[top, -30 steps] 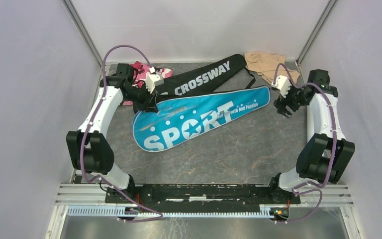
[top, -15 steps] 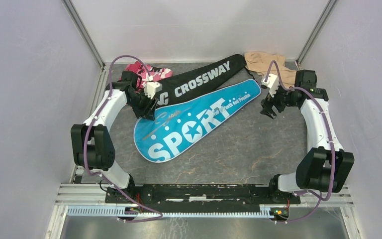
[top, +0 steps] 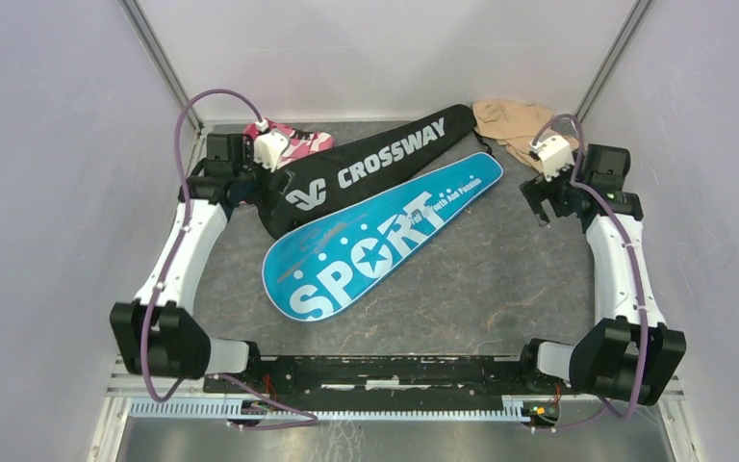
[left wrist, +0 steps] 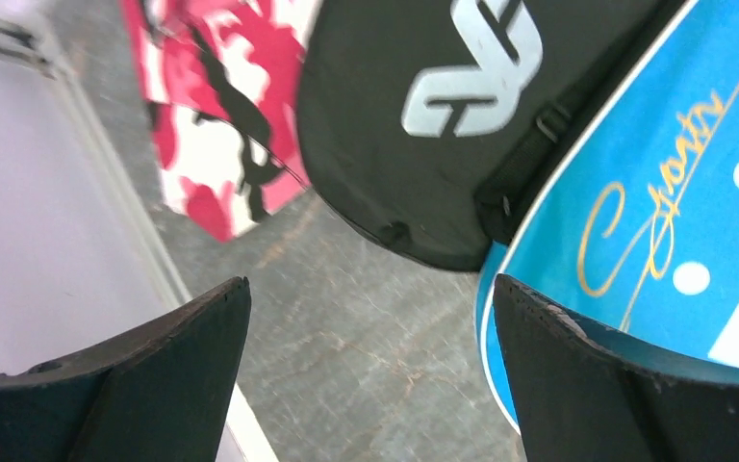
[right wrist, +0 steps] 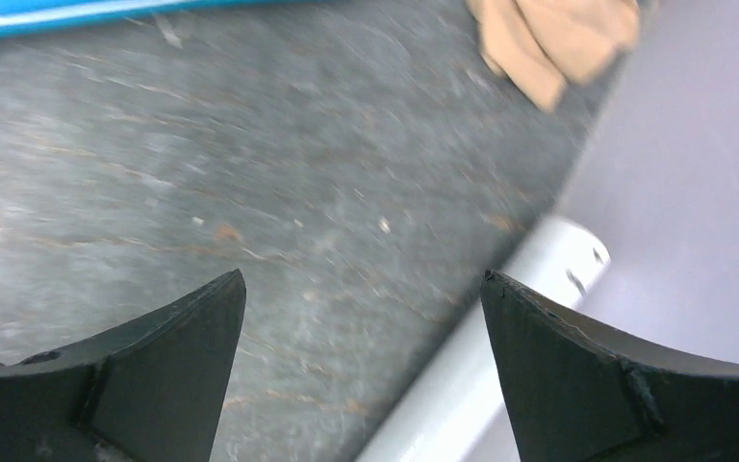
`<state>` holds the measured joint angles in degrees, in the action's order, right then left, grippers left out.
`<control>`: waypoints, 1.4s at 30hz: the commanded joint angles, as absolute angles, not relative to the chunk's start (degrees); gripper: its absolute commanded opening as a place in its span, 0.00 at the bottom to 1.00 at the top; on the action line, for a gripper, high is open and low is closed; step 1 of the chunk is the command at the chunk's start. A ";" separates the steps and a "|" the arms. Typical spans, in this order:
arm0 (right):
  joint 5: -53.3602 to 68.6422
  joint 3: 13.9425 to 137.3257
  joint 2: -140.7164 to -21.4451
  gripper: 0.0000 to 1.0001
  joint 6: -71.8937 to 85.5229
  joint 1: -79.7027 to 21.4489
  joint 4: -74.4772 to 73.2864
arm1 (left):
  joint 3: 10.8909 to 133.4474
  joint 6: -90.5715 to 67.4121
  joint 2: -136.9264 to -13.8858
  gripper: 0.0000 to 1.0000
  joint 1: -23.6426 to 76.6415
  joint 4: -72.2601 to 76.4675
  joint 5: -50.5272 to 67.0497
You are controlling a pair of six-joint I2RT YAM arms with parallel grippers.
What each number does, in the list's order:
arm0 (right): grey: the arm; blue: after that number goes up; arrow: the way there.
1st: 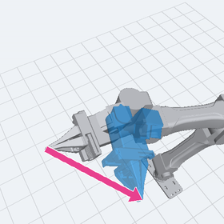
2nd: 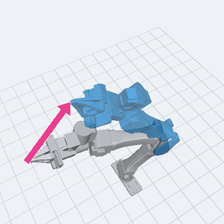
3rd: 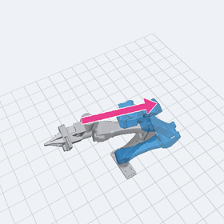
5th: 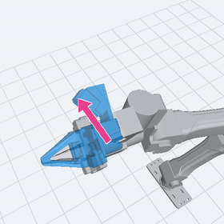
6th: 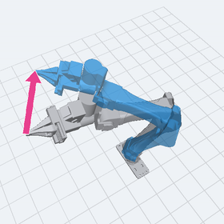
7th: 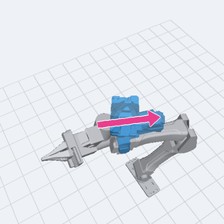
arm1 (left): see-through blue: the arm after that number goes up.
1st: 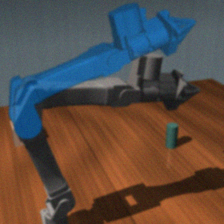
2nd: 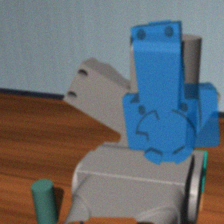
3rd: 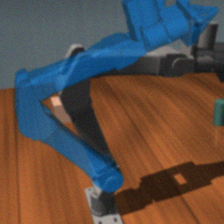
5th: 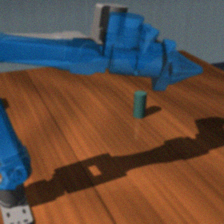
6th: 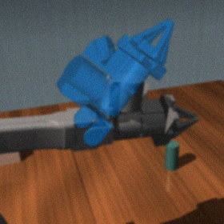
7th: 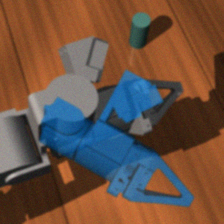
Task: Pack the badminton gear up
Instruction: Move the shuttle tube to the center of the board.
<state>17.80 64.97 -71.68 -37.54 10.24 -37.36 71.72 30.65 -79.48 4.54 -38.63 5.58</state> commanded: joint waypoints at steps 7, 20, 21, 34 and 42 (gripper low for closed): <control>2.02 61.40 -74.72 0.98 -37.77 25.32 -36.64 | 67.78 20.01 -72.33 1.00 4.37 -24.83 14.63; 8.50 54.55 -82.61 0.98 -43.75 40.53 -37.54 | 64.94 19.51 -71.65 1.00 4.39 -23.87 18.82; 8.61 54.28 -83.29 0.97 -43.89 40.76 -37.25 | 64.95 19.51 -71.63 1.00 4.39 -23.95 18.96; 17.27 53.63 -86.37 0.48 -49.05 36.84 -38.65 | 64.54 20.55 -70.72 1.00 4.36 -23.79 18.71; 26.41 55.90 -84.90 0.41 -42.64 29.63 -39.37 | 64.51 20.89 -69.89 1.00 4.35 -23.01 19.56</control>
